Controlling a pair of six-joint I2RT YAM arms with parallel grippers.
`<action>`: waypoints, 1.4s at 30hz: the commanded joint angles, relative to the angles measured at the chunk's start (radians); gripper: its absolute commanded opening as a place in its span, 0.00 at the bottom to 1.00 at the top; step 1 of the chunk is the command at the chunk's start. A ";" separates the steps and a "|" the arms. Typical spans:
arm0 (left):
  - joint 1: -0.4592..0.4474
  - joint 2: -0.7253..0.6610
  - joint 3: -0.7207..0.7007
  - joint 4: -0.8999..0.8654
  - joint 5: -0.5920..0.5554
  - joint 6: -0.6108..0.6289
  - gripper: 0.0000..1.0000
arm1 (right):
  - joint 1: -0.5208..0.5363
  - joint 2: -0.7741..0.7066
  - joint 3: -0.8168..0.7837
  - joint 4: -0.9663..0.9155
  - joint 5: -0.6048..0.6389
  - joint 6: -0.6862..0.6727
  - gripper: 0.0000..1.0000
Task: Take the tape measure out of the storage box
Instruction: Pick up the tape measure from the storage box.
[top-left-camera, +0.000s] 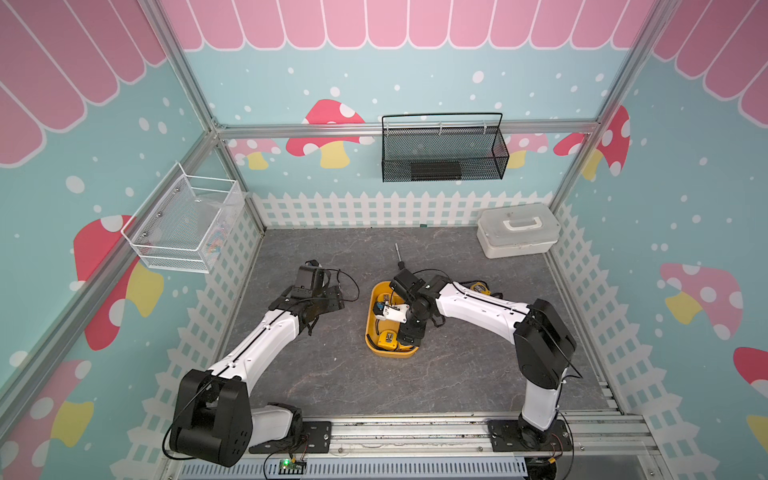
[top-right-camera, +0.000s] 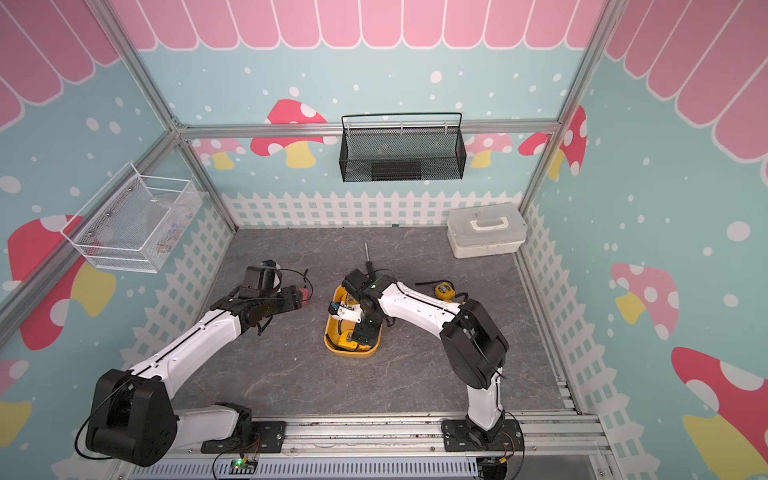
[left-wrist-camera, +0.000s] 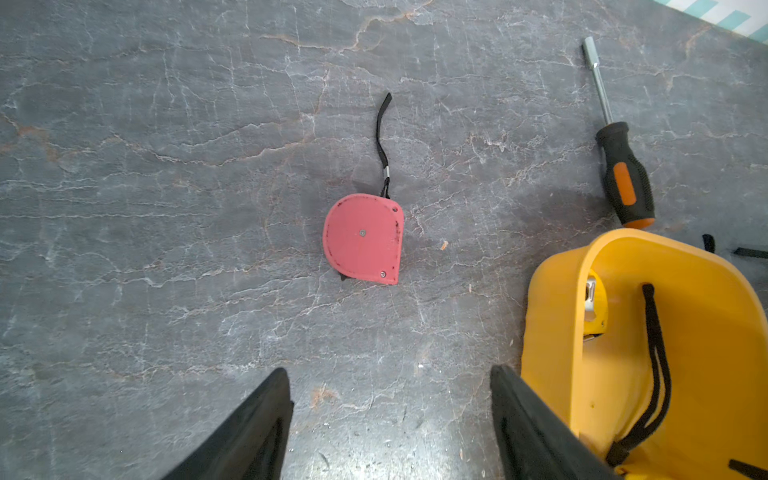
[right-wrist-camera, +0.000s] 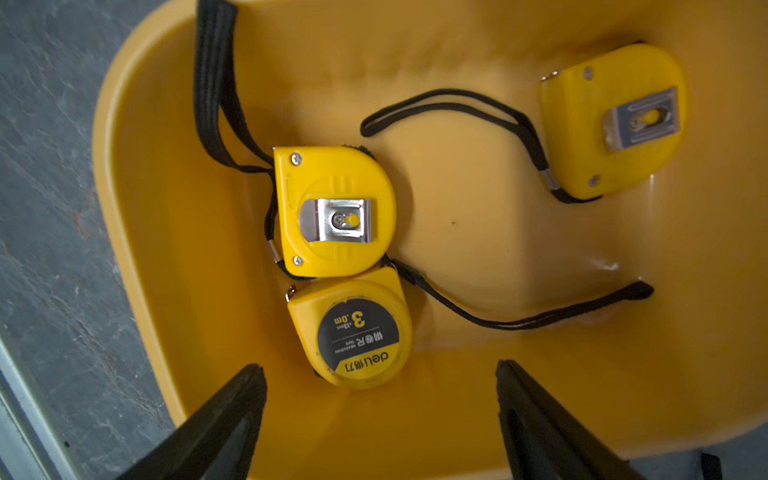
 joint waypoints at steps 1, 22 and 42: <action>0.010 -0.013 -0.010 0.008 0.019 -0.013 0.76 | 0.016 0.019 0.017 -0.035 0.030 -0.083 0.88; 0.028 -0.019 -0.049 0.016 0.033 -0.028 0.77 | 0.035 0.216 0.131 0.002 0.200 -0.028 0.86; 0.029 -0.018 -0.056 0.016 0.050 -0.038 0.77 | -0.005 0.171 0.159 -0.078 0.095 -0.119 0.87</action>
